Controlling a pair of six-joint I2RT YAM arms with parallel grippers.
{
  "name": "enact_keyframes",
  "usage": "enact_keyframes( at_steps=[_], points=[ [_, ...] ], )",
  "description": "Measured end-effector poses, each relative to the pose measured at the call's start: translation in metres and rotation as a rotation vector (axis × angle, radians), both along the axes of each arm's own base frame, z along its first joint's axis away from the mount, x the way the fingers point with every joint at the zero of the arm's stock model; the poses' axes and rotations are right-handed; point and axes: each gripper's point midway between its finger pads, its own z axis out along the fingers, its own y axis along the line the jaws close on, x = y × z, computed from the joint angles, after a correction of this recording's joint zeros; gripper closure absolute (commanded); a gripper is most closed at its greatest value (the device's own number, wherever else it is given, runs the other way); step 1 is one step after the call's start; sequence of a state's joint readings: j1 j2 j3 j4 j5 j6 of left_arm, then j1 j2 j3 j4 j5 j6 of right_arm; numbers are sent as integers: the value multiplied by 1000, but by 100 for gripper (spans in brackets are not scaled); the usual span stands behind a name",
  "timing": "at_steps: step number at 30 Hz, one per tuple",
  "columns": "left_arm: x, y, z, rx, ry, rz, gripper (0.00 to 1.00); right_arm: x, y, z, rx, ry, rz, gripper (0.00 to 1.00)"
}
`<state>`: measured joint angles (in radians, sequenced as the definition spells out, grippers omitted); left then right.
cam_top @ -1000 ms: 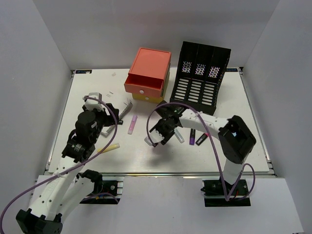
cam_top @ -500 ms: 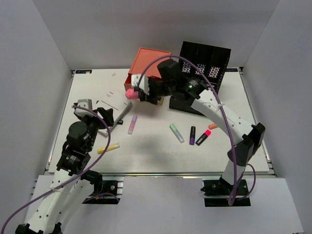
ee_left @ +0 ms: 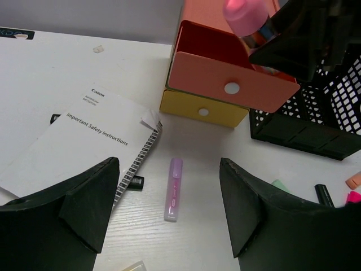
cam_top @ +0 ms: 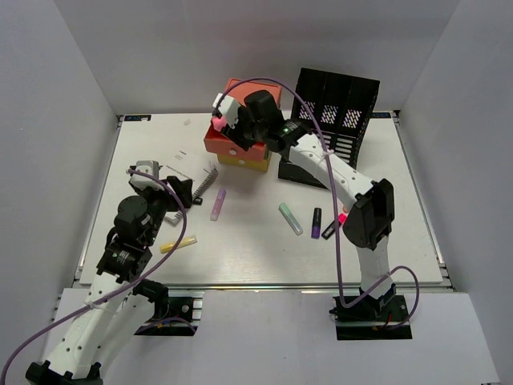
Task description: Organize the desk
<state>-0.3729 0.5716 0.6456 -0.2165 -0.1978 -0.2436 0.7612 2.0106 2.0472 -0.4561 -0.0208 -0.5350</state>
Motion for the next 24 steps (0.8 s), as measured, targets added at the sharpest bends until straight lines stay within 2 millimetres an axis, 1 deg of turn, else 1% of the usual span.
enact_keyframes(
  at_steps=[3,6,9,10,12,13,15,16,18,19,21,24],
  points=[
    [0,-2,2,-4,-9,-12,19,15,-10,-12,-19,9,-47,100],
    [0,-4,3,-4,-12,-22,18,24,-19,-12,-20,4,-76,100],
    [0,-5,3,-4,-13,-27,19,25,-20,-10,-18,-4,-77,99],
    [0,-5,3,-4,-13,-28,18,25,-19,-11,-19,-2,-73,91],
    [0,-5,3,-4,-13,-30,18,23,-18,-11,-18,1,-59,84],
    [0,-5,3,-4,-12,-31,18,23,-17,-11,-19,1,-54,74],
    [0,-5,3,-4,-12,-31,18,21,-17,-12,-22,3,-45,67],
    [0,-6,3,-4,-12,-31,18,21,-17,-13,-25,3,-41,59],
    [0,-6,3,-4,-12,-31,18,21,-16,-13,-26,4,-37,53],
    [0,-6,3,-4,-12,-31,18,20,-16,-13,-27,4,-35,47],
    [0,-6,3,-4,-12,-32,18,20,-16,-13,-25,6,-34,39],
    [0,-6,3,-4,-12,-34,18,20,-16,-13,-25,5,-33,37]
  ],
)
